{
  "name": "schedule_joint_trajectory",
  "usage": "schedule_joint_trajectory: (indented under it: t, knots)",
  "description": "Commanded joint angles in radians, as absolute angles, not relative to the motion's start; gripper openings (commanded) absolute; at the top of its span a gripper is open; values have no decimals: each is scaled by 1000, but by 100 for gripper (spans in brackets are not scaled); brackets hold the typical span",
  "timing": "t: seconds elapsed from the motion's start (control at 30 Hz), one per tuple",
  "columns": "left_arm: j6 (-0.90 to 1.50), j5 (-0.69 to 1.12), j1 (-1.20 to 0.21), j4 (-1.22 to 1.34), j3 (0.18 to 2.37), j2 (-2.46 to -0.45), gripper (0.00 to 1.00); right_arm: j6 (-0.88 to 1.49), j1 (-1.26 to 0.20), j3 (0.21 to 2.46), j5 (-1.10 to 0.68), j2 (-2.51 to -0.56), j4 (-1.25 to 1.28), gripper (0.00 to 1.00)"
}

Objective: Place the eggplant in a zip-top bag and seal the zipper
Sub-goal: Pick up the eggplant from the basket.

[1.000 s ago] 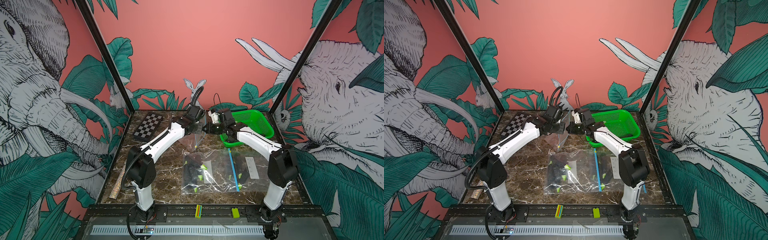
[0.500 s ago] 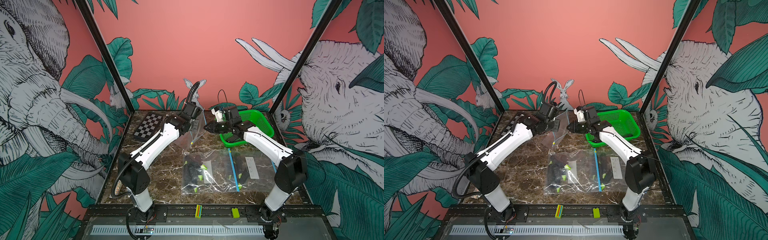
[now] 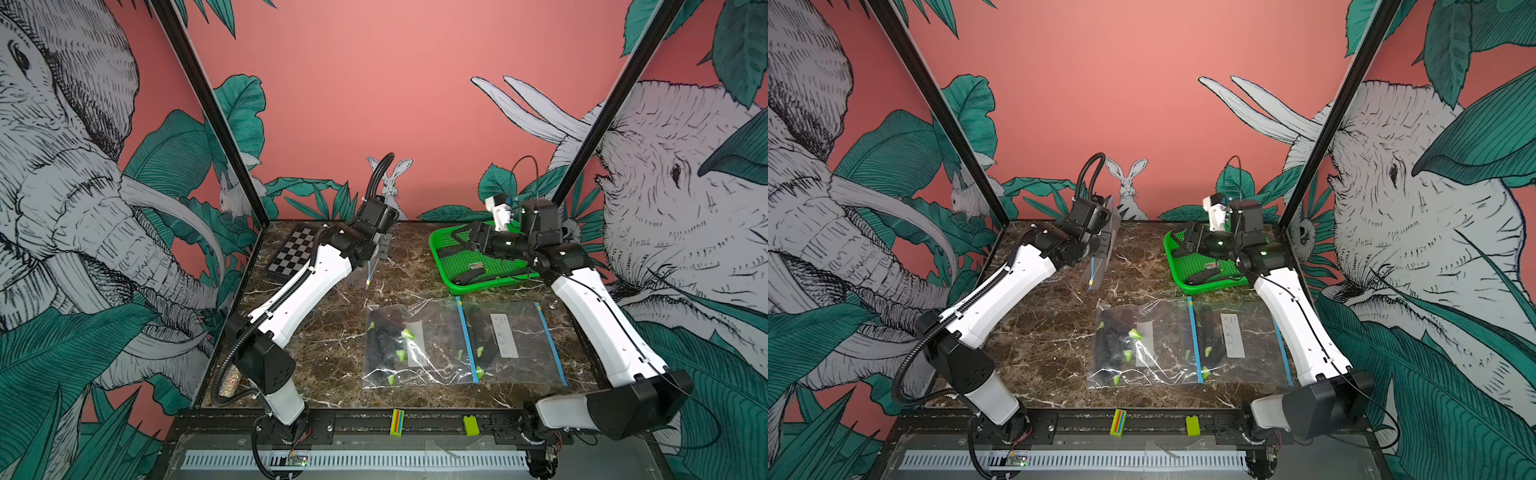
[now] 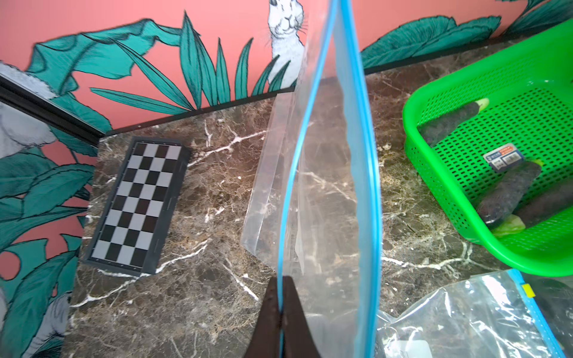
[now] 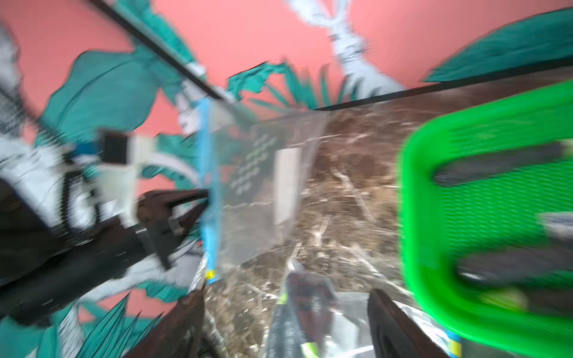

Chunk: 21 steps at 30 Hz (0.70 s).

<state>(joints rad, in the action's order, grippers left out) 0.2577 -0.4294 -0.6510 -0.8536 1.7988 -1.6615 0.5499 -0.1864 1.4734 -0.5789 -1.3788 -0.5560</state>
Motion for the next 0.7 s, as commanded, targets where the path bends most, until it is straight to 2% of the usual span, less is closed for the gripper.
schedule_joint_trajectory:
  t: [0.0,0.3,0.53,0.67]
  knots:
    - [244,-491,-644,-929,1840,-1594,0,506,-107,1474,-525,-1445,-664,83]
    - [232,-600,-641,-1138,1961,-1541,0,548,-42,1612,-452,-1743,-694,86]
    - [244,-638,-641,-1256,2002,-1513,0,659,-47,1579,-440,-1831,-619,89]
    - [241,-611,-640,-1259,1985,-1514,0,654,-63,1646,-373,-1912,-727,92]
